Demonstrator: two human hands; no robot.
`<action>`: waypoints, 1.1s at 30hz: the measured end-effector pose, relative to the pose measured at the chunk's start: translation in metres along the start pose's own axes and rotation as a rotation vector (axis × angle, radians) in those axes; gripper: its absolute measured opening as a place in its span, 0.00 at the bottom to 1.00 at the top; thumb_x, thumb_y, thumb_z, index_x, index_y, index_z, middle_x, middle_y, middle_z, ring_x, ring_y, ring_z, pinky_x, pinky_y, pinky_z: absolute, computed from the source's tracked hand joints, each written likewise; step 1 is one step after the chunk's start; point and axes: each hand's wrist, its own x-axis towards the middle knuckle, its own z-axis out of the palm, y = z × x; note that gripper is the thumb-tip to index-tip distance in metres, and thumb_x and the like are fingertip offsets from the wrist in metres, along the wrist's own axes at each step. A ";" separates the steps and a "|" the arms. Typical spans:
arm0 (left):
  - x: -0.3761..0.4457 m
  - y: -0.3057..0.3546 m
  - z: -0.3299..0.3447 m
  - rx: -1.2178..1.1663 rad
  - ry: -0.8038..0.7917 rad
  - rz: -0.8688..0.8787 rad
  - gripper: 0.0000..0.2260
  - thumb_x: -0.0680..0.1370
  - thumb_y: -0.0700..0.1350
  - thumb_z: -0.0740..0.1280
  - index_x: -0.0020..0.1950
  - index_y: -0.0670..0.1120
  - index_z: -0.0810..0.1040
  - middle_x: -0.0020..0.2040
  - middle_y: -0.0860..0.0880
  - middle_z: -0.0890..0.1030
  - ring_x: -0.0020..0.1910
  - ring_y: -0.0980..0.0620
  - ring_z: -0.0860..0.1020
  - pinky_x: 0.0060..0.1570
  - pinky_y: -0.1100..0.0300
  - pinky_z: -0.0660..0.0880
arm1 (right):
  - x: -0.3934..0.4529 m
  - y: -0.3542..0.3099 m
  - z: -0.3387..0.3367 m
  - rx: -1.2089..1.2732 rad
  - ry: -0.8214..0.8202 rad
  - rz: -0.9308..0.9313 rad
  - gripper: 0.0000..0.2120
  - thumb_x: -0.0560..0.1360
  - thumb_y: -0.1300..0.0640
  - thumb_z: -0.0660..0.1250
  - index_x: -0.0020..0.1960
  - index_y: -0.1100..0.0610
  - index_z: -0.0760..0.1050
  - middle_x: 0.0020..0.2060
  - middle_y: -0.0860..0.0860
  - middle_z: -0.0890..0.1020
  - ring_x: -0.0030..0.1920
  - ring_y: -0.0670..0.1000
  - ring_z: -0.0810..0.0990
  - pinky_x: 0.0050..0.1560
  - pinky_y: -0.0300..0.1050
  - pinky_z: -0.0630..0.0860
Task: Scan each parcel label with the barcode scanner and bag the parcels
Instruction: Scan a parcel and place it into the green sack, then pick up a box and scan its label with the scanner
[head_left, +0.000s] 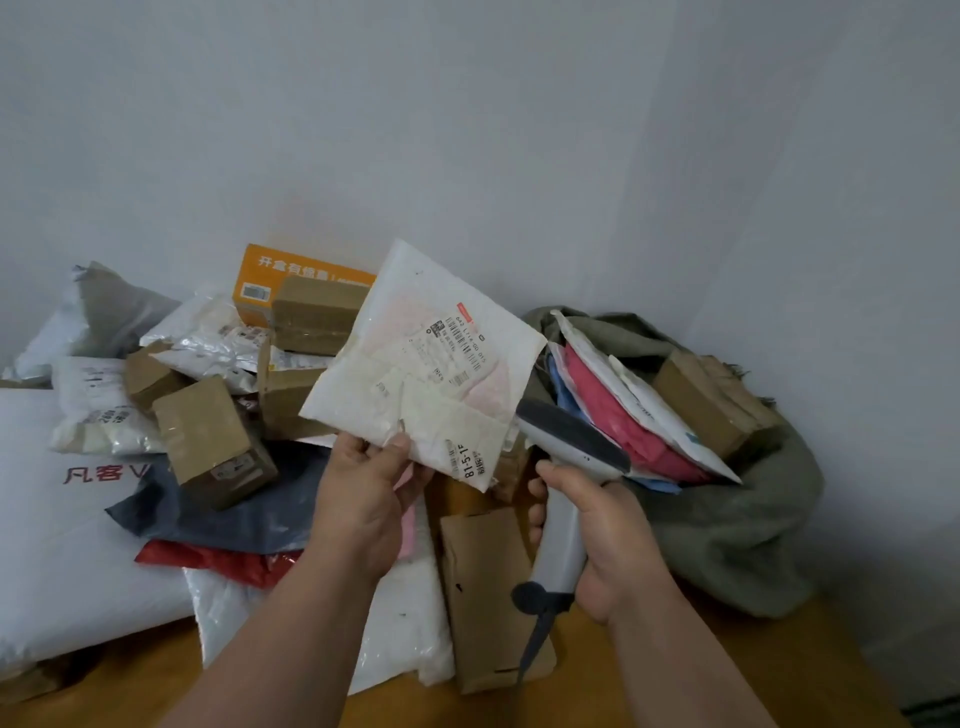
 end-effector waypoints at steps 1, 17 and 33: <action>0.003 -0.003 0.012 0.043 -0.023 0.021 0.12 0.81 0.35 0.63 0.60 0.49 0.77 0.56 0.49 0.85 0.53 0.49 0.84 0.44 0.52 0.83 | 0.003 -0.003 -0.007 0.000 0.030 -0.030 0.09 0.72 0.58 0.75 0.51 0.58 0.82 0.37 0.53 0.83 0.32 0.49 0.80 0.33 0.46 0.77; 0.111 -0.099 0.249 0.702 -0.016 0.038 0.20 0.78 0.44 0.71 0.69 0.43 0.72 0.54 0.44 0.81 0.42 0.48 0.83 0.31 0.60 0.81 | 0.108 -0.083 -0.162 -0.090 0.286 -0.179 0.17 0.71 0.52 0.76 0.58 0.49 0.77 0.45 0.54 0.83 0.44 0.54 0.82 0.39 0.47 0.75; 0.120 -0.122 0.182 0.921 0.169 0.115 0.06 0.80 0.49 0.66 0.57 0.57 0.77 0.53 0.54 0.81 0.50 0.55 0.78 0.47 0.56 0.77 | 0.155 -0.078 -0.147 -0.168 0.044 -0.091 0.09 0.71 0.54 0.76 0.50 0.46 0.82 0.44 0.49 0.85 0.47 0.52 0.82 0.51 0.53 0.79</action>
